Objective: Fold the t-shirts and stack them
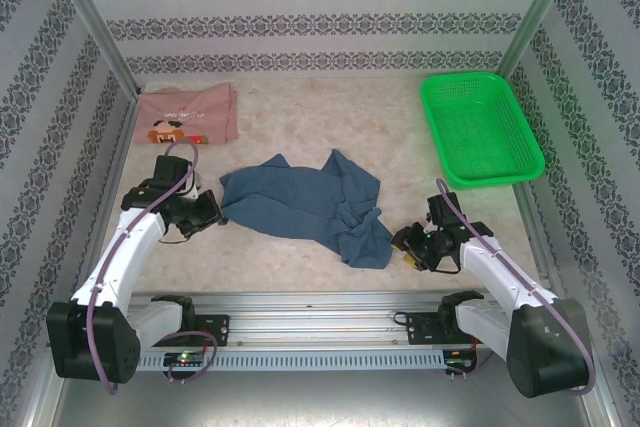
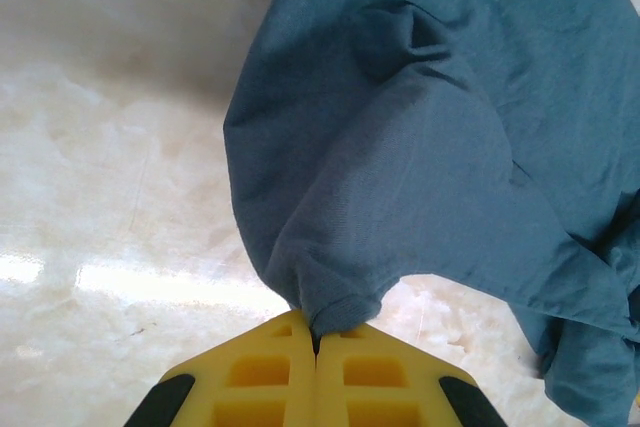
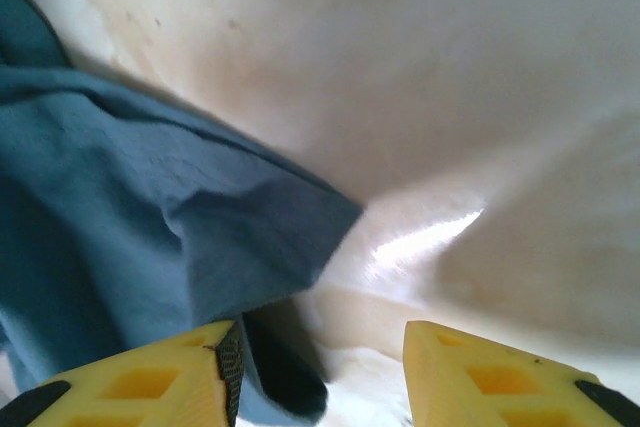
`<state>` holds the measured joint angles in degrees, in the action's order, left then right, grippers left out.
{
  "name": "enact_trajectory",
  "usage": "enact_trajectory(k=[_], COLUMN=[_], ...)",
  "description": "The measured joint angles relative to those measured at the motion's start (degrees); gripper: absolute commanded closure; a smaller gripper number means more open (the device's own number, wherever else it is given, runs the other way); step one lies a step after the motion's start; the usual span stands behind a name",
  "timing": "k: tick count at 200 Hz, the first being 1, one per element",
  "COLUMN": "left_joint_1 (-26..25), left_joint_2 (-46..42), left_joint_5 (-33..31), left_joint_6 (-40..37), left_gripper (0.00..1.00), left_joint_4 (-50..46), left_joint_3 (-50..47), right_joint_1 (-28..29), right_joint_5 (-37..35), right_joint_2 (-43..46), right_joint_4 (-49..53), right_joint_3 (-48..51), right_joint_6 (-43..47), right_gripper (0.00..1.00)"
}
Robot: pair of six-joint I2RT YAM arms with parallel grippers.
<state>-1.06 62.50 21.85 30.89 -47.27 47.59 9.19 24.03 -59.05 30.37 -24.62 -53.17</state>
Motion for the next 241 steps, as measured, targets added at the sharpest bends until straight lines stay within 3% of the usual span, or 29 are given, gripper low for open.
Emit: enact_trajectory(k=[68,107,170,241], left_joint_1=[0.00,0.00,0.00,0.00], left_joint_2=[-0.74,-1.31,-1.75,-1.75], left_joint_5=[0.00,0.00,0.00,0.00], left_joint_6=[-0.02,-0.02,-0.24,-0.66], left_gripper=[1.00,1.00,1.00,1.00], left_joint_4=[0.17,0.22,0.24,0.50], left_joint_3=[-0.94,-1.16,-1.95,-1.95], right_joint_1=[-0.09,-0.09,-0.48,-0.46], right_joint_5=[-0.63,-0.85,-2.01,-2.01], right_joint_2=[-5.92,-6.97,-9.70,-10.78], right_joint_4=[-6.82,-6.67,-3.98,-3.69], right_joint_3=[0.37,0.04,-1.40,-4.26], right_joint_6=[-3.89,-5.25,-6.25,-3.43], right_gripper=[0.54,0.61,0.86,0.63])
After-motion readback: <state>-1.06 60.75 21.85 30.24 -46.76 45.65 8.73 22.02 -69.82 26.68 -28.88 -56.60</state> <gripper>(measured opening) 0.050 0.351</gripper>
